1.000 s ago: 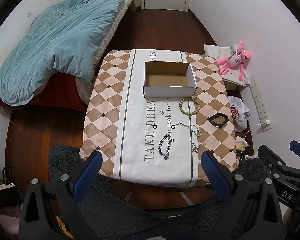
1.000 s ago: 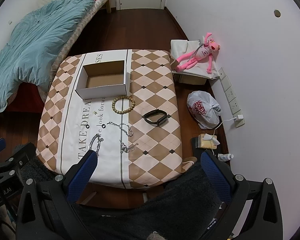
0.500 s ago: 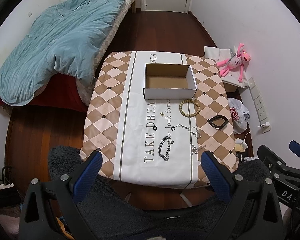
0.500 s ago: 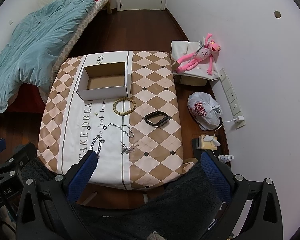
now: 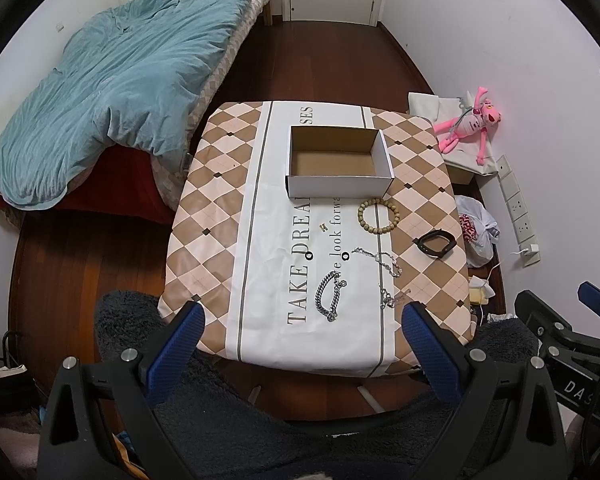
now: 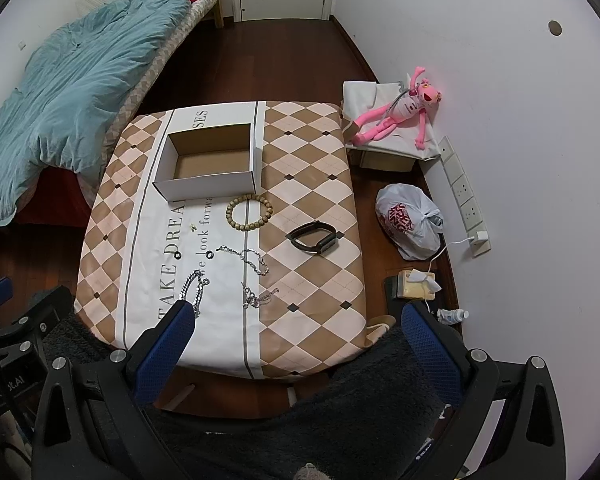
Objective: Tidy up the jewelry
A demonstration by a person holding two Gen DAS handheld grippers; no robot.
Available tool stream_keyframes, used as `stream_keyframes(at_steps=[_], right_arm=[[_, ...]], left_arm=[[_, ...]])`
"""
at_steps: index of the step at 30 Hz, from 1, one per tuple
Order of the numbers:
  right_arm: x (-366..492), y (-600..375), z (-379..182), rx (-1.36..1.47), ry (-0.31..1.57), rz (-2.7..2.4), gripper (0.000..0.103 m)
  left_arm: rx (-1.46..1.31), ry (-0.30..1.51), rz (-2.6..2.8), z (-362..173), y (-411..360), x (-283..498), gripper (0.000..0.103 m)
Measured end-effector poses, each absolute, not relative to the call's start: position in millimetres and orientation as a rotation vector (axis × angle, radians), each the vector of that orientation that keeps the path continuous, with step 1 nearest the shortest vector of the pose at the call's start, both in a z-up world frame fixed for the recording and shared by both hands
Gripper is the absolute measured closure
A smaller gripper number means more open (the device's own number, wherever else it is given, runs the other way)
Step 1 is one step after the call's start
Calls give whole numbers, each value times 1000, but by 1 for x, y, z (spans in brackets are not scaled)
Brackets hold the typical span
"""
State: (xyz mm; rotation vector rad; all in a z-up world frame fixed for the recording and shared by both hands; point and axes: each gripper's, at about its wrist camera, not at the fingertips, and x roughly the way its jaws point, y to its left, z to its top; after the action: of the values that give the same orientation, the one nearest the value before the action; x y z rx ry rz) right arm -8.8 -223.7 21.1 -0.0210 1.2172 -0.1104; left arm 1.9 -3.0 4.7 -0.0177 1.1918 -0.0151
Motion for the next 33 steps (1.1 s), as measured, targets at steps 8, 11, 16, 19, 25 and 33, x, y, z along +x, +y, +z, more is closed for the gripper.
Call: stream_keyframes(at_steps=[8, 11, 16, 19, 25, 33], right_arm=[[-10, -223, 18, -18, 1215, -111, 0], [-10, -224, 20, -19, 1216, -110, 0], [-10, -223, 20, -19, 1215, -110, 0], [-11, -223, 21, -19, 1215, -110, 0], [-11, -224, 23, -18, 1215, -109, 0], [-11, -220, 12, -10, 1216, -117, 0]], left_arm=[[-20, 1187, -13, 5, -4, 2, 3], [-21, 1189, -12, 5, -4, 2, 3], [-21, 1186, -13, 5, -3, 2, 3], [-22, 1185, -13, 5, -2, 2, 3], [-22, 1181, -13, 6, -2, 2, 3], [-24, 1173, -7, 7, -1, 3, 3]])
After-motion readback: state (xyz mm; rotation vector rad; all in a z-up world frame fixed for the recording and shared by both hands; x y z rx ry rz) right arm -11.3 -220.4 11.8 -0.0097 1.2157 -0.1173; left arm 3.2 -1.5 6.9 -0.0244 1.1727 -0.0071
